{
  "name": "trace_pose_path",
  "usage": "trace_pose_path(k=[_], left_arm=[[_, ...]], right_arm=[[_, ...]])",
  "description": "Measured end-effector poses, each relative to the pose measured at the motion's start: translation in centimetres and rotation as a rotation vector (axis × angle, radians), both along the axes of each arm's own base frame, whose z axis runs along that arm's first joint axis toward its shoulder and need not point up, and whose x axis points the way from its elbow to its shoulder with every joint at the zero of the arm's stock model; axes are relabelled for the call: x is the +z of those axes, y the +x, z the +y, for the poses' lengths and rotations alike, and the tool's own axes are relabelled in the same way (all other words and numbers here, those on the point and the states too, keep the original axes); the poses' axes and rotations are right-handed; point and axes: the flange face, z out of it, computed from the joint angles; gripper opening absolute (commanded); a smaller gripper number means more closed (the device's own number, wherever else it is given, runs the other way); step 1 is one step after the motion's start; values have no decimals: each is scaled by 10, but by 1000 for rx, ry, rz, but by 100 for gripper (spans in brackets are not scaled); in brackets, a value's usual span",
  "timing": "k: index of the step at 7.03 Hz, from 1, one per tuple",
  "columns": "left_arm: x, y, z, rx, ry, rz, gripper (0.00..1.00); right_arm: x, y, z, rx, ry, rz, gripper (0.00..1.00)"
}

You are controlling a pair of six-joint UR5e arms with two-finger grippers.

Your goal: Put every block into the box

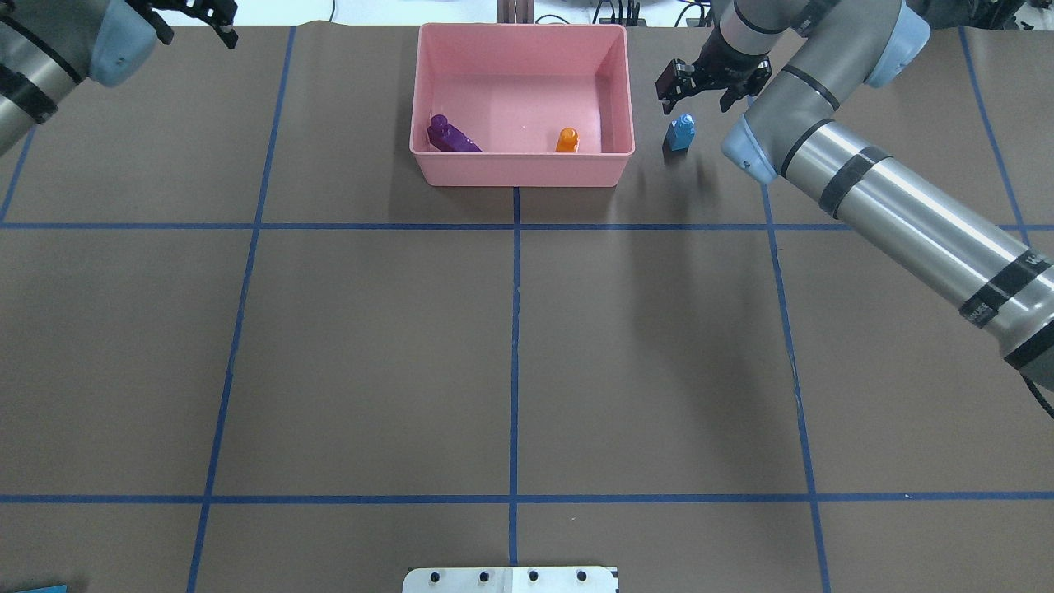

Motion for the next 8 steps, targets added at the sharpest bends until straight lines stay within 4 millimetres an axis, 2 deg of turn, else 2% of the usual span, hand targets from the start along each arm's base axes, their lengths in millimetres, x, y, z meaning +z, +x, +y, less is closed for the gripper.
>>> trace_pose_path(k=[1,2,3,4,5,6,7,8], left_arm=[[14,-7,8,7,7,-3,100],[18,-10,13,11,12,-2,100],[19,-11,15,13,14,-2,100],[19,-10,16,14,15,-2,100],[19,-10,16,15,17,-2,100],[19,-9,16,15,17,-2,100],[19,-9,17,15,17,-2,100],[20,-9,17,15,16,-2,100]], right_arm=[[5,-9,4,12,1,13,90],[11,-18,6,24,8,37,76],[15,-25,9,35,20,61,62],[18,-31,11,40,26,76,59],[19,-33,12,43,28,81,46],[20,-34,12,42,28,84,20],[20,-35,13,40,27,85,0],[21,-36,14,40,27,86,0]])
